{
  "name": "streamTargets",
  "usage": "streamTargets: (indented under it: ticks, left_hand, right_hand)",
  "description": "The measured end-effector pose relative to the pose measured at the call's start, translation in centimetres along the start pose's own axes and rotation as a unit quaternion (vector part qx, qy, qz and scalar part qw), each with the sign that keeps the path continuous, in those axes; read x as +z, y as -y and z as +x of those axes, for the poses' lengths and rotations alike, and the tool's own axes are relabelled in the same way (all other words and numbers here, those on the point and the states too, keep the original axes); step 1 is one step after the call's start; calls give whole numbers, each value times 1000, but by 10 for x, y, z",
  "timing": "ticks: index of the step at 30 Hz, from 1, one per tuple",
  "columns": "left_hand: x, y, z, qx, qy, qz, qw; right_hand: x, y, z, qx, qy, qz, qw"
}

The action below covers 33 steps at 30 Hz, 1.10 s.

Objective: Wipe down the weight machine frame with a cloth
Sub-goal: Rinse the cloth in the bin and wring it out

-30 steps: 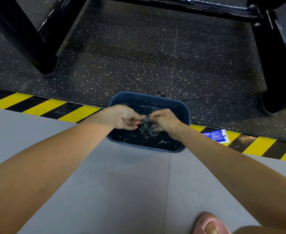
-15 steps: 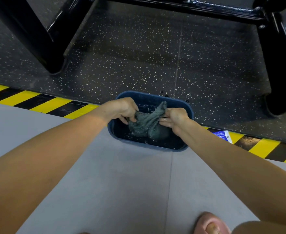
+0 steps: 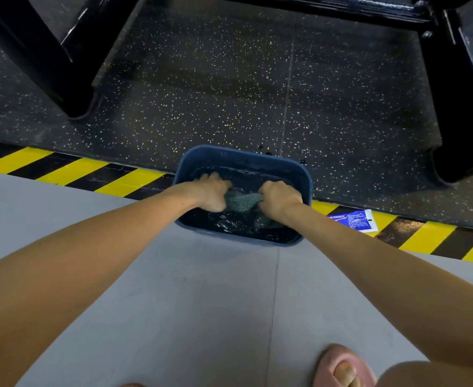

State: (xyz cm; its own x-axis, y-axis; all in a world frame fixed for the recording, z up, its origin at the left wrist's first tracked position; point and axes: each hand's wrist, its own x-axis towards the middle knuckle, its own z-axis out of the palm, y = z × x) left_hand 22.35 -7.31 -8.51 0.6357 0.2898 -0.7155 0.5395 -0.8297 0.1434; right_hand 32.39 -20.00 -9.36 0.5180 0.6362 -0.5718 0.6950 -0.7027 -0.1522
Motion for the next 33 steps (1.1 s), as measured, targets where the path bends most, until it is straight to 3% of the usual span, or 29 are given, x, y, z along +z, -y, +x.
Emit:
streamTargets:
  ticks: [2, 5, 9, 13, 15, 18, 20, 22, 25, 27, 30, 33]
  left_hand:
    - [5, -7, 0, 13, 33, -44, 998]
    - [5, -8, 5, 45, -9, -86, 995]
    - [-13, 6, 6, 6, -30, 1, 1000]
    - [-7, -3, 6, 3, -57, 184, 981]
    - [-3, -5, 9, -3, -64, 208, 976]
    - [1, -2, 14, 5, -31, 40, 999]
    - [1, -1, 11, 21, 38, -130, 991]
    - [2, -2, 11, 23, 59, -215, 975]
    - [8, -7, 15, -24, -20, -302, 953]
    - [15, -10, 20, -76, -63, -406, 909]
    - [12, -20, 12, -73, -47, -563, 822]
    - [3, -35, -4, -33, -31, -569, 821]
  right_hand:
    - [3, 1, 6, -7, 21, 100, 995]
    - [-6, -3, 5, -28, 38, 186, 981]
    - [-12, -10, 3, -59, 83, 133, 986]
    - [-16, -1, 0, -38, 132, 75, 988]
    - [-16, 5, -1, -17, 123, 54, 991]
    - [-14, 6, 1, 36, 110, 186, 976]
    - [-14, 6, 1, 77, 125, 307, 940]
    - [-13, 3, 2, 127, 141, 420, 888]
    - [-11, -2, -1, 206, 194, 597, 751]
    - [-8, -5, 1, 226, 197, 666, 683]
    - [-3, -3, 4, 246, 188, 712, 630]
    - [0, 8, 4, 276, 175, 725, 606]
